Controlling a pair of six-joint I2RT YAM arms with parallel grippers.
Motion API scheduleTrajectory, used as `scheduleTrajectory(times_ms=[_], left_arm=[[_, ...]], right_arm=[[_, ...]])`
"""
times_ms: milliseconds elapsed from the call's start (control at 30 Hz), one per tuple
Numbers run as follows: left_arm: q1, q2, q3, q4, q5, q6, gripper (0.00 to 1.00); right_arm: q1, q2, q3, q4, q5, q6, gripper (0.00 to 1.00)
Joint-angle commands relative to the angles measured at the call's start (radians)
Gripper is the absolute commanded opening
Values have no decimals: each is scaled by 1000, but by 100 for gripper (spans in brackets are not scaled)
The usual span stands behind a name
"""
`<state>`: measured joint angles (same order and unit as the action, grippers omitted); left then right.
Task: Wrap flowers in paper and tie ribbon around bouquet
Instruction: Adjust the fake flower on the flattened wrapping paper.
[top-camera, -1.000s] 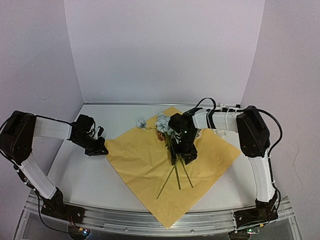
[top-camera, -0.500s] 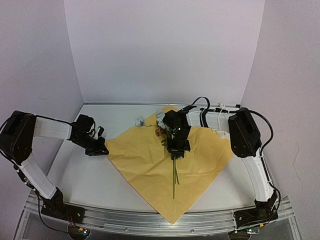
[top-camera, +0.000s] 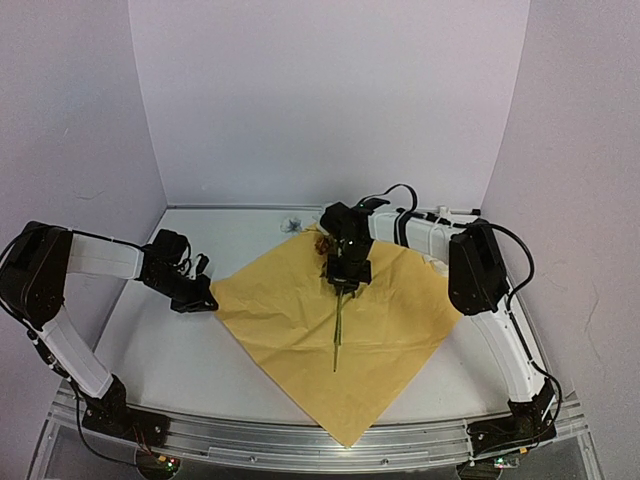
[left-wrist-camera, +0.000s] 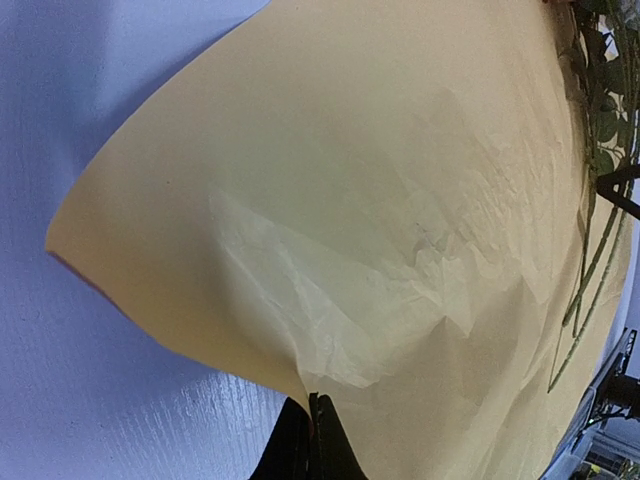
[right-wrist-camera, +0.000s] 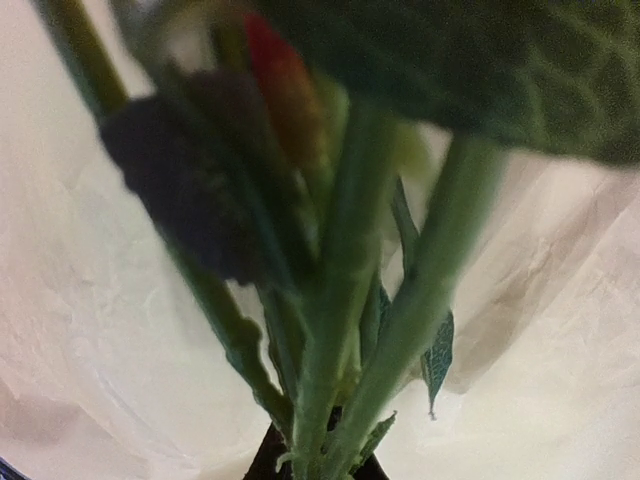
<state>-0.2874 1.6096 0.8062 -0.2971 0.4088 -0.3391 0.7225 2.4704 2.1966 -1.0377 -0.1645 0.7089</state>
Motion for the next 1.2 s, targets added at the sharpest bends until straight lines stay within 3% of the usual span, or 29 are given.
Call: scheduleTrajectory(times_ms=[0, 100, 267, 400, 467, 667, 933, 1167], left_arm=[[-2, 6, 46, -22, 11, 23, 0], [-2, 9, 51, -32, 4, 28, 0], [-2, 15, 60, -46, -14, 38, 0], [-2, 15, 58, -50, -24, 40, 0], [-2, 18, 59, -51, -25, 40, 0], [-3, 23, 59, -53, -23, 40, 0], [-3, 25, 57, -48, -19, 40, 0], [-3, 24, 57, -47, -16, 38, 0]], right_arm=[[-34, 35, 66, -10, -8, -43, 3], [-41, 43, 80, -7, -51, -70, 13], [-41, 2, 44, -8, -97, -79, 46], [-41, -54, -21, -8, -109, -78, 57], [-43, -65, -36, -8, -106, -76, 57], [-43, -87, -55, -7, -91, -53, 45], [-43, -147, -98, 14, -79, -15, 52], [-58, -165, -128, 56, -10, 16, 36]])
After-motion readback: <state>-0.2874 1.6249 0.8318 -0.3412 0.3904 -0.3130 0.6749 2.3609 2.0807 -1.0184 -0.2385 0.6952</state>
